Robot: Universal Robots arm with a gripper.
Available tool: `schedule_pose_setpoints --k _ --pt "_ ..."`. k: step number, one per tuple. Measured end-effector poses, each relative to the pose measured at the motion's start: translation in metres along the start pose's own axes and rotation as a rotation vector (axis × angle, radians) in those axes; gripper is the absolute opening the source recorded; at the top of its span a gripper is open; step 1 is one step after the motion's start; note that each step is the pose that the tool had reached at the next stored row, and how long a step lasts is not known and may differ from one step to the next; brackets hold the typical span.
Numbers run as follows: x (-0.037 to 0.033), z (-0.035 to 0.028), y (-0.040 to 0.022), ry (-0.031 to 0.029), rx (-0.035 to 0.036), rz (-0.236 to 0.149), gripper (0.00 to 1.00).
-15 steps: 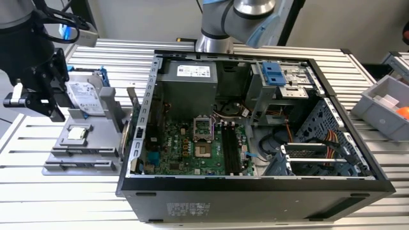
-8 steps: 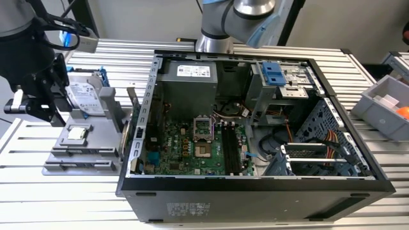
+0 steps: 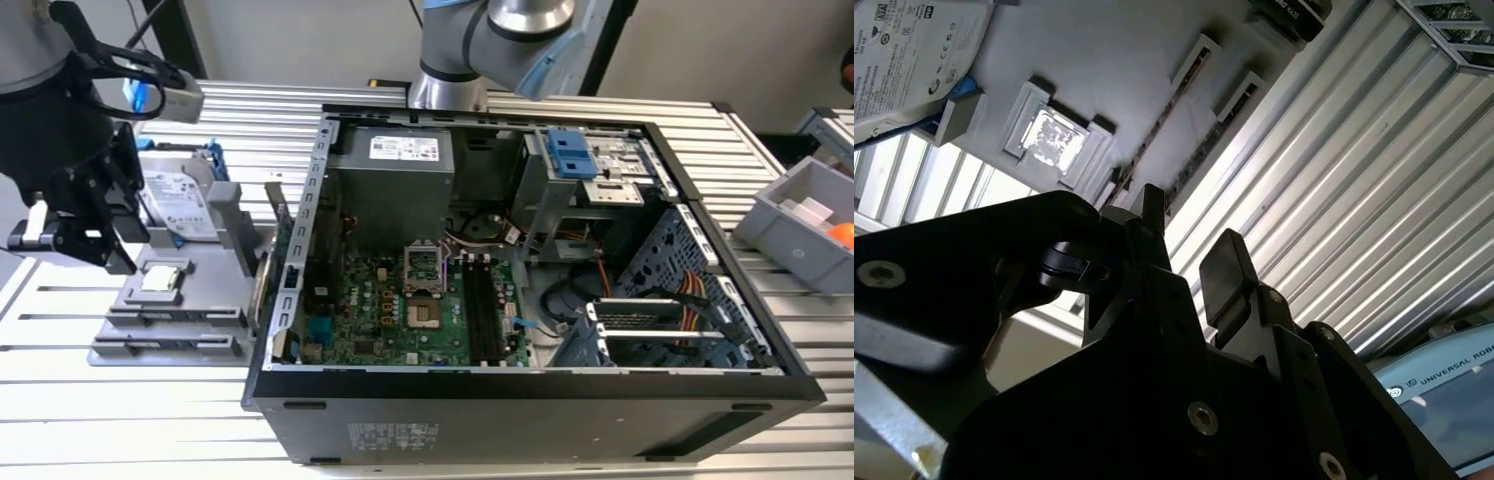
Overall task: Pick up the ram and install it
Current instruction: 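Pick up the ram and move it above insertion slot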
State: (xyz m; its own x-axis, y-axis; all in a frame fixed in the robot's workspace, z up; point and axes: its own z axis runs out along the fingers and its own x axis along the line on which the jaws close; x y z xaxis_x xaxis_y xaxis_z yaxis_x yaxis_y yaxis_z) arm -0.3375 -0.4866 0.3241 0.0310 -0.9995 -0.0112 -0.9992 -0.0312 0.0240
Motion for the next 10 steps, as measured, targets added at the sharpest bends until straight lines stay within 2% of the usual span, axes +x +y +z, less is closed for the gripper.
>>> schedule_pose_setpoints --k 10 --pt "0.0024 0.0059 0.0024 0.0 0.0 0.0 1.0"
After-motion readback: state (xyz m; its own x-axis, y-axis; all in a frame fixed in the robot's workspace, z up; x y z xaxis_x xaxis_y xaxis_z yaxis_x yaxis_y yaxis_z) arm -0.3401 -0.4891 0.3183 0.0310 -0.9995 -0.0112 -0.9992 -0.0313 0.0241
